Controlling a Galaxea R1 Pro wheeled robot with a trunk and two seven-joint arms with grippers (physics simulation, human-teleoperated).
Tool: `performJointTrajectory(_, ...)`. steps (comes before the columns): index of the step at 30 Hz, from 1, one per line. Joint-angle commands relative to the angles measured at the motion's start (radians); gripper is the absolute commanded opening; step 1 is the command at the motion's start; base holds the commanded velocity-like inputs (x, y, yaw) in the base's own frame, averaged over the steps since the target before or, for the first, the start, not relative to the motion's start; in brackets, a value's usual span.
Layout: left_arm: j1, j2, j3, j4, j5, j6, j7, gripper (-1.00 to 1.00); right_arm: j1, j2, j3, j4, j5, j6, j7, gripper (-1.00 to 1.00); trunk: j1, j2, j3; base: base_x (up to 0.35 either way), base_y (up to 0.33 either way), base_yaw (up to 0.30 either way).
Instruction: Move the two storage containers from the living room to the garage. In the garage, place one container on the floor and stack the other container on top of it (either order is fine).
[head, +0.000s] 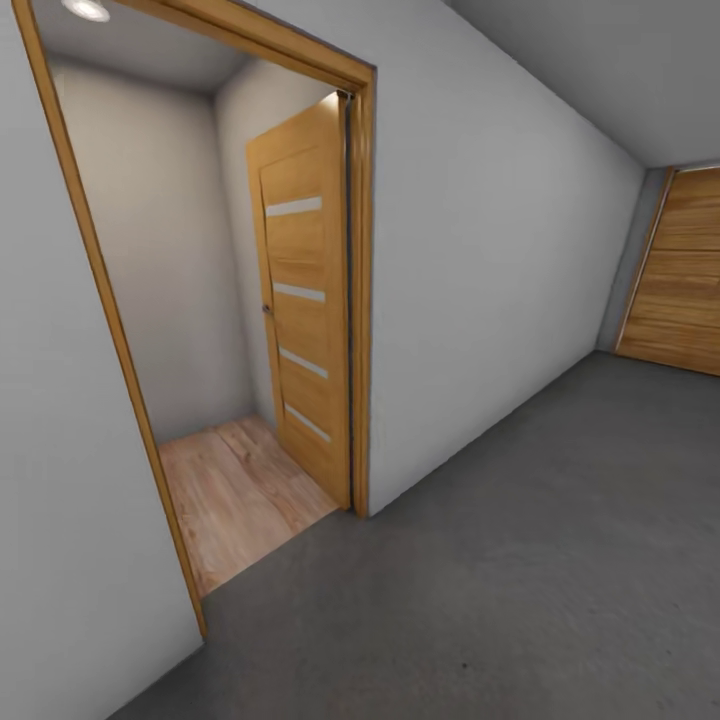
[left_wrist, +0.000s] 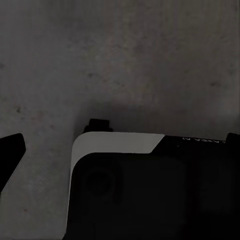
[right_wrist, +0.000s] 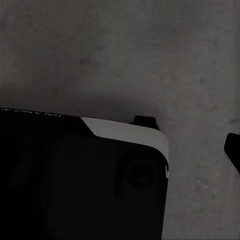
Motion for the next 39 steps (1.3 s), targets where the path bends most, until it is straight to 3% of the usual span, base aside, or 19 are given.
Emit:
performJointTrajectory(1,-0.001,0.0,0.004,0.001,0.007,-0.003,-0.001,1.0,-0.001,0.001,0.008,0.002,-0.009,-0.003,0.002,1.0,0.001,-0.001,-0.001,0.325,0.0,0.0)
performJointTrajectory(39,-0.001,0.0,0.004,0.001,0.007,0.003,-0.001,1.0,-0.001,0.0,0.008,0.002,-0.009,-0.003,0.002,1.0,0.001,-0.001,-0.001,0.325,0.0,0.0)
